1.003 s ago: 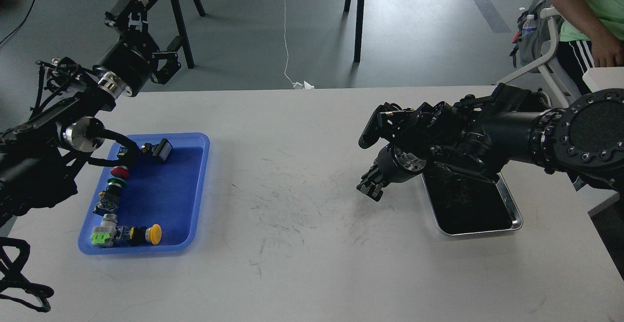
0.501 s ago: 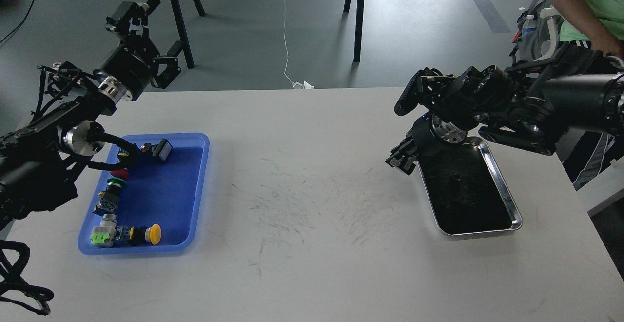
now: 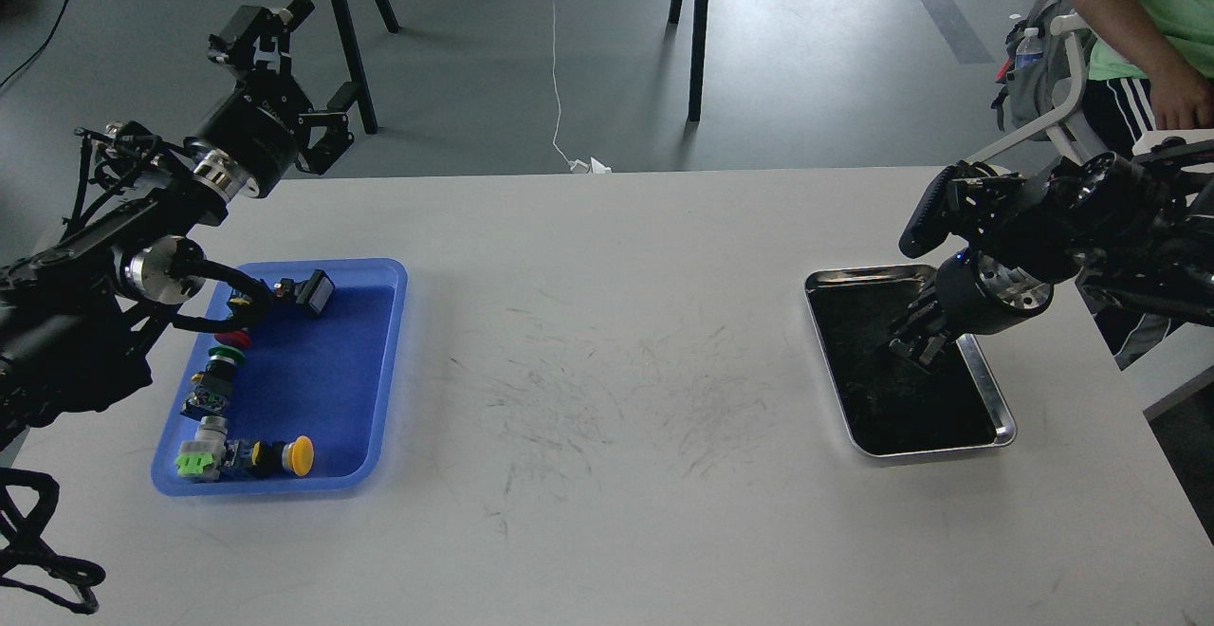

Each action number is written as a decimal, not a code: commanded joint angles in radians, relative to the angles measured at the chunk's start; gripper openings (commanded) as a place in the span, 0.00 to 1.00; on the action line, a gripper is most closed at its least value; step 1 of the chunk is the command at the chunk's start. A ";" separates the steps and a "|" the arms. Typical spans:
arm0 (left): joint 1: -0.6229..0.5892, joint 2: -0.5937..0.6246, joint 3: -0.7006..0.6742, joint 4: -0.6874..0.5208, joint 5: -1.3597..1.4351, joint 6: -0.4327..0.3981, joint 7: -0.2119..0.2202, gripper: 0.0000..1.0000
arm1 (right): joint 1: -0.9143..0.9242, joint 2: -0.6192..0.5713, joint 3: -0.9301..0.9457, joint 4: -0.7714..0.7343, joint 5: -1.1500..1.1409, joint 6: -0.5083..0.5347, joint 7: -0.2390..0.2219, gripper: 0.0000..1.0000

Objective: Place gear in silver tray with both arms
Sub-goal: 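Lower the gear into the silver tray and open the right gripper, then raise the right gripper up out of the silver tray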

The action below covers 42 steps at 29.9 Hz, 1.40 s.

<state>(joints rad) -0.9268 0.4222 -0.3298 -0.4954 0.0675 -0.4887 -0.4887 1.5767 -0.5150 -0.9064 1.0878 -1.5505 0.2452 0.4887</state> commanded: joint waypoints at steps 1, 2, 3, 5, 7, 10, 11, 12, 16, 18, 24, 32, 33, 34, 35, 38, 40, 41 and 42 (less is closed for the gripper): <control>0.003 -0.002 0.000 0.000 0.000 0.000 0.000 0.99 | -0.021 -0.010 -0.002 0.001 -0.023 -0.003 0.000 0.01; 0.003 0.000 0.000 0.000 0.000 0.000 0.000 0.99 | -0.021 -0.010 -0.002 0.003 -0.025 -0.003 0.000 0.01; 0.003 0.000 0.000 0.000 0.000 0.000 0.000 0.99 | -0.023 -0.010 -0.002 0.003 -0.025 -0.003 0.000 0.01; 0.003 0.000 0.000 0.000 0.000 0.000 0.000 0.99 | -0.024 -0.010 -0.003 0.003 -0.031 -0.003 0.000 0.01; 0.003 0.001 0.000 0.000 0.000 0.000 0.000 0.99 | -0.030 -0.010 -0.008 0.000 -0.051 -0.004 0.000 0.01; 0.005 0.001 0.000 0.000 0.000 0.000 0.000 0.99 | -0.035 -0.010 -0.008 -0.003 -0.053 -0.006 0.000 0.01; 0.008 0.000 0.000 0.000 0.000 0.000 0.000 0.99 | -0.037 -0.010 -0.009 -0.002 -0.054 -0.006 0.000 0.01; 0.009 0.000 0.000 0.000 0.000 0.000 0.000 0.99 | -0.041 -0.010 -0.009 -0.002 -0.054 -0.006 0.000 0.01; 0.012 -0.002 0.000 0.000 0.000 0.000 0.000 0.99 | -0.046 -0.010 -0.009 -0.002 -0.054 -0.006 0.000 0.02; 0.012 -0.002 0.000 0.000 0.000 0.000 0.000 0.99 | -0.046 -0.010 -0.009 -0.005 -0.056 -0.007 0.000 0.04; 0.014 -0.002 0.000 0.000 0.000 0.000 0.000 0.99 | -0.047 -0.010 -0.017 -0.014 -0.057 -0.007 0.000 0.34; 0.012 0.001 0.000 0.000 0.000 0.000 0.000 0.99 | -0.047 -0.010 -0.019 -0.016 -0.048 -0.009 0.000 0.47; 0.014 0.001 0.000 0.000 0.000 0.000 0.000 0.99 | -0.046 -0.010 -0.019 -0.016 -0.046 -0.009 0.000 0.49; 0.013 0.001 0.000 0.000 0.000 0.000 0.000 0.99 | -0.046 -0.010 -0.016 -0.017 -0.045 -0.009 0.000 0.49; 0.013 0.001 0.000 0.000 0.000 0.000 0.000 0.99 | -0.046 -0.010 -0.012 -0.019 -0.045 -0.009 0.000 0.49; 0.014 0.001 0.000 0.000 0.000 0.000 0.000 0.99 | -0.040 -0.010 0.029 -0.041 -0.037 -0.011 0.000 0.56; 0.014 0.001 0.000 0.001 0.000 0.000 0.000 0.99 | -0.047 -0.010 0.069 -0.051 -0.013 -0.007 0.000 0.56; 0.016 0.001 0.000 0.000 0.000 0.000 0.000 0.99 | -0.047 -0.010 0.089 -0.058 0.007 -0.004 0.000 0.56; 0.017 0.001 0.000 0.000 0.000 0.000 0.000 0.99 | -0.037 -0.010 0.106 -0.074 0.035 -0.001 0.000 0.58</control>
<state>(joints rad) -0.9133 0.4233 -0.3298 -0.4954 0.0675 -0.4887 -0.4887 1.5335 -0.5235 -0.8508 1.0404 -1.5685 0.2361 0.4887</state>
